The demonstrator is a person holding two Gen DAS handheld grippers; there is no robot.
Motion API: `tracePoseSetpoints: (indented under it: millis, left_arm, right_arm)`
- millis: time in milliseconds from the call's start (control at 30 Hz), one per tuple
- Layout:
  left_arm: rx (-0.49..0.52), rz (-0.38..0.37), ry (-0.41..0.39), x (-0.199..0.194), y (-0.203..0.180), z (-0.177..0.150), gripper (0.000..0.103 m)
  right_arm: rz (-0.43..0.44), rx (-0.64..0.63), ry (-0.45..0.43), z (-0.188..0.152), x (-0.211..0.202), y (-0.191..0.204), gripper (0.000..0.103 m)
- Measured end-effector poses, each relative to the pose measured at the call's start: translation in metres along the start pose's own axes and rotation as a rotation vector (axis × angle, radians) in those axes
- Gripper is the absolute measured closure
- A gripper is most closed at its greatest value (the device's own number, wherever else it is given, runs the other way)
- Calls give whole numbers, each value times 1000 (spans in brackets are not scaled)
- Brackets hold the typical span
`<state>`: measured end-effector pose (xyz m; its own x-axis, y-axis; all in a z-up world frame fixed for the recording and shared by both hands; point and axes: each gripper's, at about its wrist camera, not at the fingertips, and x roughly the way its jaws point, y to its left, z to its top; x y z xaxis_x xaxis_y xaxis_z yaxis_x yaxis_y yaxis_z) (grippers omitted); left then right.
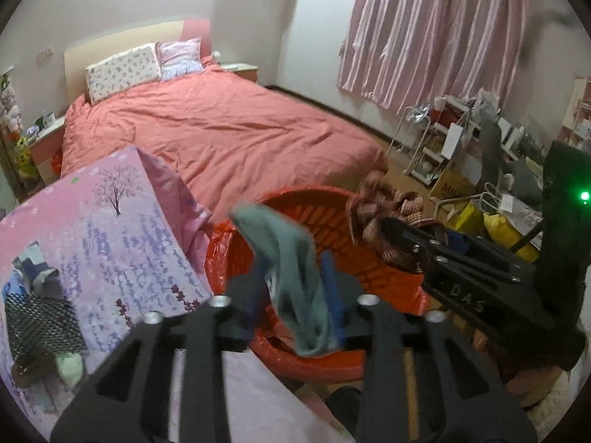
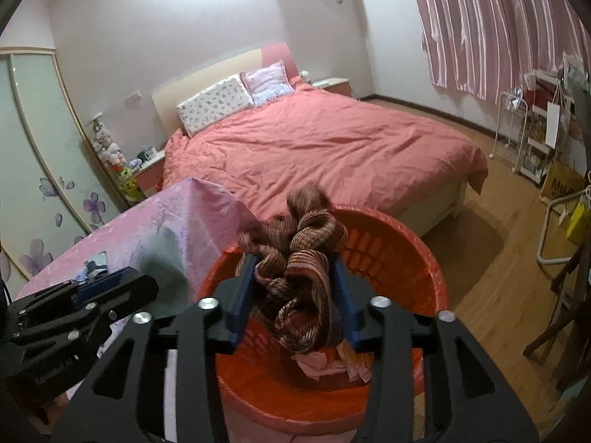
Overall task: Collect trash
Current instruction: 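Open the right tool over the basket while the left tool releases the towel into it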
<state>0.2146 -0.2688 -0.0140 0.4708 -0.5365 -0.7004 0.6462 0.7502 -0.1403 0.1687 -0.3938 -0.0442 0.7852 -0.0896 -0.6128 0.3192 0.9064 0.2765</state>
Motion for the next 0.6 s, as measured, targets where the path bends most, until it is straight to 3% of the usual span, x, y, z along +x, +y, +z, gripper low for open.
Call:
tracePoseSetpoints:
  millis: [133, 267, 600]
  left_arm:
    - [-27, 29, 19, 7, 17, -7, 51]
    - [-45, 70, 26, 2, 34, -16, 43]
    - [-74, 168, 12, -38, 79, -46, 40]
  right_arm:
    - [-8, 11, 19, -6, 6, -5, 46]
    - [-10, 12, 30, -12, 5, -3, 44]
    - [10, -83, 47, -21, -3, 34, 44]
